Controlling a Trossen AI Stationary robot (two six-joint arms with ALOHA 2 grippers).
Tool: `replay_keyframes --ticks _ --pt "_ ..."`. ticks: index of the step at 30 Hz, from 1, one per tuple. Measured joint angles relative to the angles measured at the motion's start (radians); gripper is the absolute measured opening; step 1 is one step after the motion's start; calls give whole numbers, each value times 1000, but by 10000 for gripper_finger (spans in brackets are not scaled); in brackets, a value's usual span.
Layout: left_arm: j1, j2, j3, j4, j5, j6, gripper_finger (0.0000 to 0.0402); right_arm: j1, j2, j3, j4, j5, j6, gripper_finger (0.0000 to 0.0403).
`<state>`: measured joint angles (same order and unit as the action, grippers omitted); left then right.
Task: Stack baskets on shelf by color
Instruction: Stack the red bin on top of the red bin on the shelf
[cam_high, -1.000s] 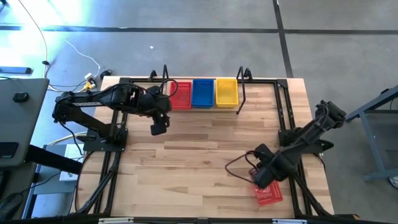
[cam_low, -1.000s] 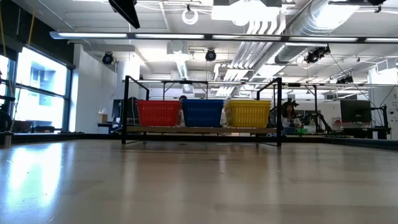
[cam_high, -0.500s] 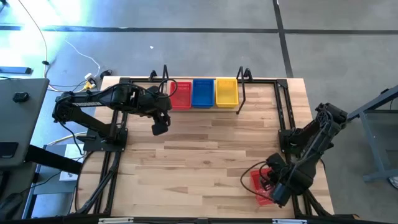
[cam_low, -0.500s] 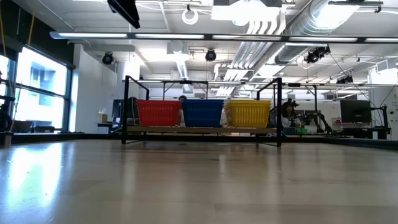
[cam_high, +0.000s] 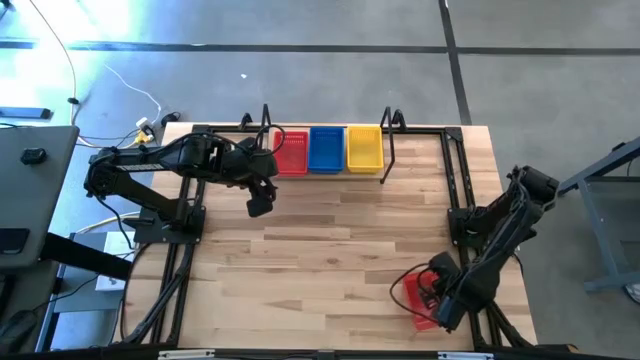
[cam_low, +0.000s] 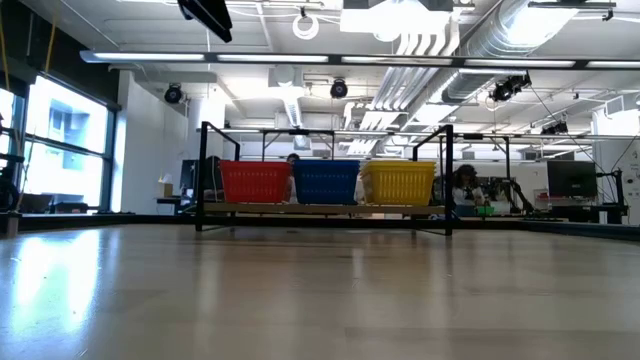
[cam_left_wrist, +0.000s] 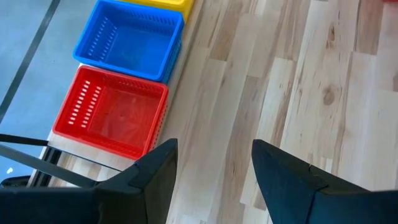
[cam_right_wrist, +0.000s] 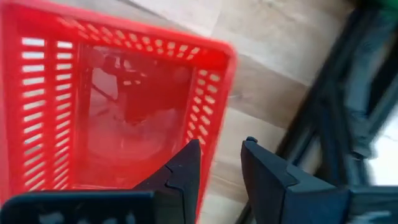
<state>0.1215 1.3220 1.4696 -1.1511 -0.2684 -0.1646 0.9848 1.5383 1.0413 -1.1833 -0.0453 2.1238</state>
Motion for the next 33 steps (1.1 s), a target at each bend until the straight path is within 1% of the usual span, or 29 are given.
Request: replay_keyframes --ticks 9,12,16,17,20,23,26,33 --pt "0 0 0 0 0 0 196 -3 0 -125 179 -64 27 100" --pt "0 0 0 0 0 1 196 -9 0 -139 208 -70 38 74" --pt "0 0 0 0 0 0 196 -25 0 -139 226 -65 62 14" --pt "0 0 0 0 0 0 196 -32 -1 -139 232 -64 67 8" --pt "-8 0 0 2 0 0 196 -61 -1 -139 256 -59 67 14" --pt "-25 0 0 10 0 0 196 -95 -1 -124 272 5 59 4" --pt "-48 0 0 27 0 0 196 -142 -1 -83 266 87 44 4" --pt "-114 0 0 106 -1 0 195 -276 -1 32 201 233 -91 1"
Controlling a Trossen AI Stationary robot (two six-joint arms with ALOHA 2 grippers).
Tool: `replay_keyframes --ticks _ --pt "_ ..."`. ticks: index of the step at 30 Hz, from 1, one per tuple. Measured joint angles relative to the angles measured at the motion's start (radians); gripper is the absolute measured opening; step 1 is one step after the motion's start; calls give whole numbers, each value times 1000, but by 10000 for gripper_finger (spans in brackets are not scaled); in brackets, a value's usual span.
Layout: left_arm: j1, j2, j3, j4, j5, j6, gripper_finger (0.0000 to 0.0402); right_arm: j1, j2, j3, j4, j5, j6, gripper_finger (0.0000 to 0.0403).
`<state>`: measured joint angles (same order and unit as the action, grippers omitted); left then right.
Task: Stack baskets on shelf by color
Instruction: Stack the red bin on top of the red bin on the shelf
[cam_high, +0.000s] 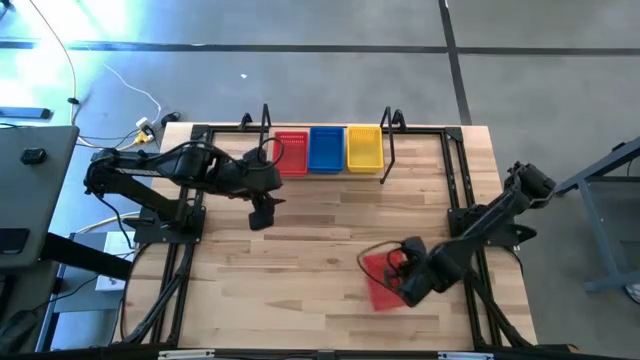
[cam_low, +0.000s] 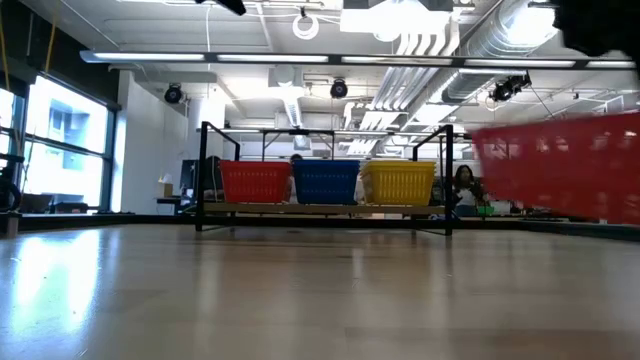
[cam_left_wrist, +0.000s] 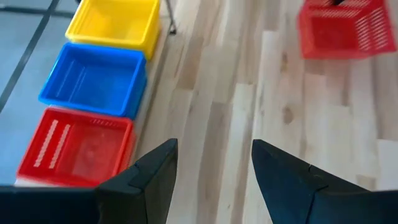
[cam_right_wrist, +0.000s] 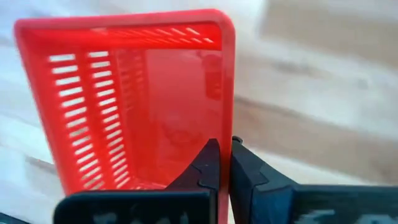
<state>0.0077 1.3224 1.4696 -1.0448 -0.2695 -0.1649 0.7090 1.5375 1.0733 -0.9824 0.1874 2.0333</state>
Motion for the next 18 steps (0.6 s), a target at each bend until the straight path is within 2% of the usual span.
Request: replay_keyframes --ticks 8,14,18 --pt "-87 19 -2 32 -33 2 195 -173 0 95 7 223 -156 1" --pt "-153 72 0 48 -70 51 195 -284 0 117 97 335 -255 0" --pt "-194 109 0 54 -98 102 195 -347 6 119 192 372 -326 0"
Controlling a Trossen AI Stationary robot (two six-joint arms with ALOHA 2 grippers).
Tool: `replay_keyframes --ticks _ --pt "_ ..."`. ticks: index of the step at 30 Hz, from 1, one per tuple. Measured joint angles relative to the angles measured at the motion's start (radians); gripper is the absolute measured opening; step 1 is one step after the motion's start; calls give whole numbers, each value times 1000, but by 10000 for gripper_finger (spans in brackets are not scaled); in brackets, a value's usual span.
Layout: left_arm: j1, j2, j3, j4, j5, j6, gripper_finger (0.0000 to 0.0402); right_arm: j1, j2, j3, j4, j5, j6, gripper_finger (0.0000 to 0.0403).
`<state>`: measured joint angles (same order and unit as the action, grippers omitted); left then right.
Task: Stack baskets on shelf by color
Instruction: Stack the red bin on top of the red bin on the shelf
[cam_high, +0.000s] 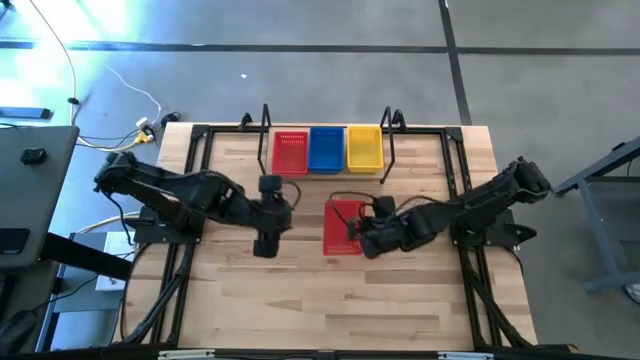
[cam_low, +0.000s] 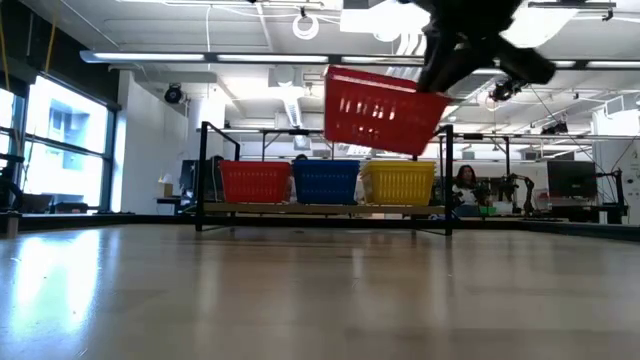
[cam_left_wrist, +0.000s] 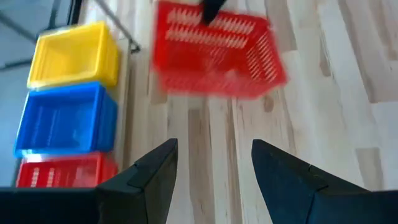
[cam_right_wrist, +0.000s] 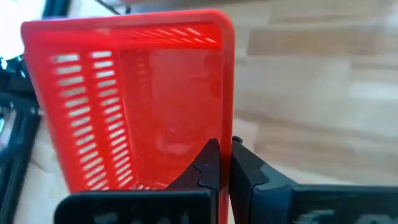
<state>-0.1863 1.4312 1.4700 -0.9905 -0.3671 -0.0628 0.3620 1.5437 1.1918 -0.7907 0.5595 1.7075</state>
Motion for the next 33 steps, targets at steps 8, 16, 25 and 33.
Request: replay_keyframes --ticks 8,16,25,33 --pt "-60 80 -1 5 -69 85 195 -95 29 0 170 30 -112 0" --pt "-78 136 -2 14 -109 131 195 -150 50 0 317 44 -189 0" --pt "-78 162 -1 19 -144 146 195 -166 50 -1 429 61 -246 0" --pt "-78 169 -1 15 -136 171 195 -156 50 -1 538 61 -295 0"
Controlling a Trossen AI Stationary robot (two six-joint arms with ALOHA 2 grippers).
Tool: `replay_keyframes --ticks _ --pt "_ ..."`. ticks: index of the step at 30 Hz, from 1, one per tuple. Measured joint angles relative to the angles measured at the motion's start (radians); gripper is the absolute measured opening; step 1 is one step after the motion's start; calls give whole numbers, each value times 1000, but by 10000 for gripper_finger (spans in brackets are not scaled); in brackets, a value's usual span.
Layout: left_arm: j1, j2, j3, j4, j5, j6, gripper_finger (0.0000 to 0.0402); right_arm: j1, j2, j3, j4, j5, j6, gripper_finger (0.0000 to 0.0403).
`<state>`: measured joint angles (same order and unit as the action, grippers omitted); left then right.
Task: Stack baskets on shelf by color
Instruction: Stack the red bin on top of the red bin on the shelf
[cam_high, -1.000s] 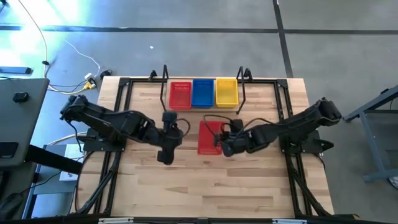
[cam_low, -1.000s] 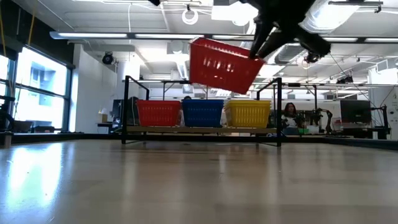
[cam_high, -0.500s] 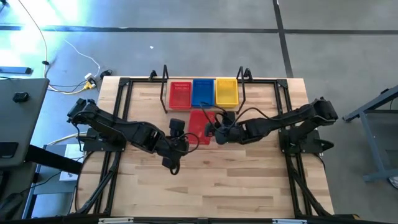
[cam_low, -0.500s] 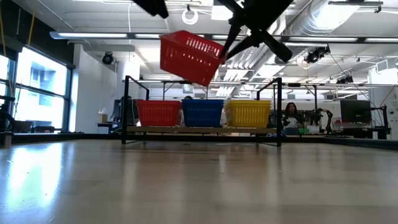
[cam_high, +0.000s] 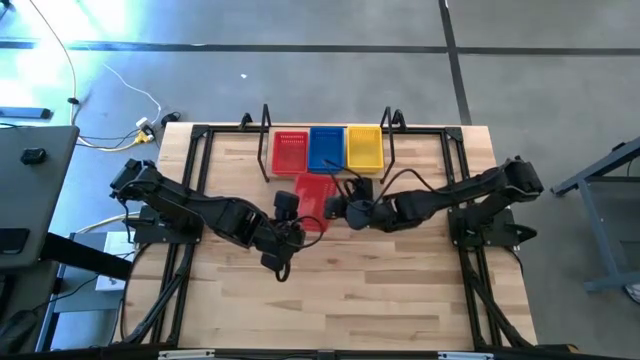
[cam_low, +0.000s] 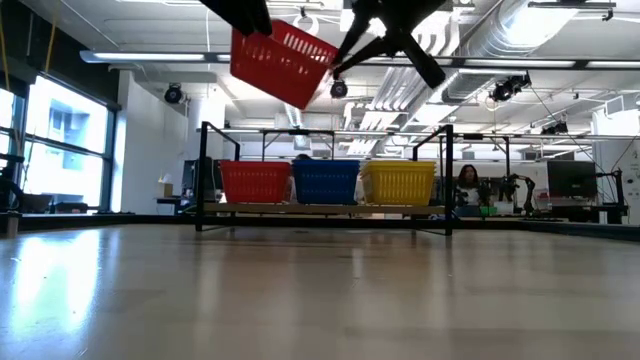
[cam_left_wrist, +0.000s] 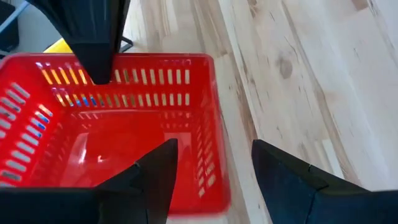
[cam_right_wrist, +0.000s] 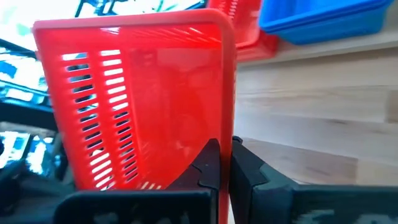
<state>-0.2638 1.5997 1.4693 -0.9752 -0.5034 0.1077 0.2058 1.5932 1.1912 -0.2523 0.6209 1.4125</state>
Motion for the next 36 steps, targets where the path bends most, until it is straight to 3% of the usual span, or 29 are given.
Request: replay_keyframes --ticks 9,17,25,29,36 --pt "0 0 0 -35 -11 0 179 31 0 41 48 -2 -79 0" --pt "0 0 0 -53 -42 -8 101 37 0 142 -44 19 -164 0" --pt "0 -1 1 -54 -48 1 9 36 0 148 -61 -6 -214 3" --pt "0 -1 1 -55 -47 20 11 37 0 148 -58 0 -223 25" --pt "2 -1 0 -104 8 26 4 38 -7 148 -53 22 -257 102"
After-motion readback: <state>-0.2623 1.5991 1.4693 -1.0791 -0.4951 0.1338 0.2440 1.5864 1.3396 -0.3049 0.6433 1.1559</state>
